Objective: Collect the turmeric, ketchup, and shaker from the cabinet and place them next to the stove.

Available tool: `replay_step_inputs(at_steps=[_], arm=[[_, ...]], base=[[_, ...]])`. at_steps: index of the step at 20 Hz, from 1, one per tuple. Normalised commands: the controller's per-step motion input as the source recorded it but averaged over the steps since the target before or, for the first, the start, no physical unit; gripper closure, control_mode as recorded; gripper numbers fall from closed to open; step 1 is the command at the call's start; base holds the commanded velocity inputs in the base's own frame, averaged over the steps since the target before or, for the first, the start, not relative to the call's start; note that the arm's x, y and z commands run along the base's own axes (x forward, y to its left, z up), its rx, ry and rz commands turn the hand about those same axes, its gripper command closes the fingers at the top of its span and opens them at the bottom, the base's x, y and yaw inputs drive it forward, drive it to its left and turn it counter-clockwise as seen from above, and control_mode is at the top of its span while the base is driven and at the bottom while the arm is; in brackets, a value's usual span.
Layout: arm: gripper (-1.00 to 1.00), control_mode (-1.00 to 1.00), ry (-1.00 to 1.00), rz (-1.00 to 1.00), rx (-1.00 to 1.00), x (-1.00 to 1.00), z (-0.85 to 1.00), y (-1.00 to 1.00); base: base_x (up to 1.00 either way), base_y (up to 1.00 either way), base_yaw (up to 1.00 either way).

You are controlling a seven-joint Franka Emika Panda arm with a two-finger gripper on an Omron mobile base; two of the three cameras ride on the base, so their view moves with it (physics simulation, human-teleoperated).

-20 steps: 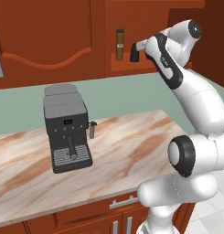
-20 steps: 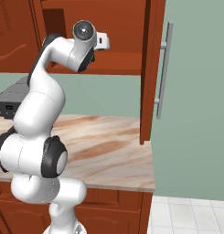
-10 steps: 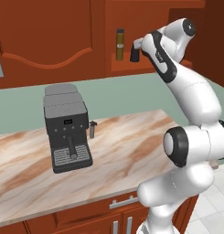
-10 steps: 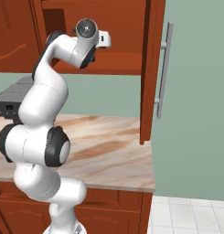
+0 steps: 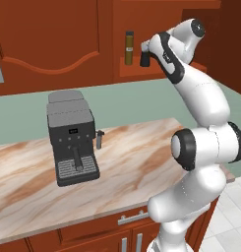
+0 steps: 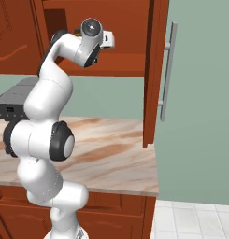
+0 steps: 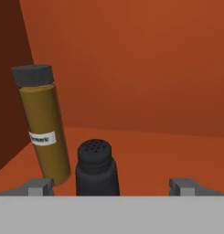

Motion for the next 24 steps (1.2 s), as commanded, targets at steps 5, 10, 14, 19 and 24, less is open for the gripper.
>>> replay_step_inputs(at_steps=[5, 10, 14, 19, 24], arm=[[-1.00, -1.00, 0.02, 0.00, 0.00, 0.20, -0.17, 0.14], [-1.00, -1.00, 0.03, 0.00, 0.00, 0.16, -0.19, 0.08], [-1.00, -1.00, 0.02, 0.00, 0.00, 0.20, -0.17, 0.05], [-1.00, -1.00, 0.02, 0.00, 0.00, 0.16, -0.18, 0.10], [1.00, -1.00, 0.02, 0.00, 0.00, 0.09, -0.21, 0.09]], base=[[0.00, 0.00, 0.00], [0.00, 0.00, 0.00], [0.00, 0.00, 0.00], [0.00, 0.00, 0.00], [0.00, 0.00, 0.00]])
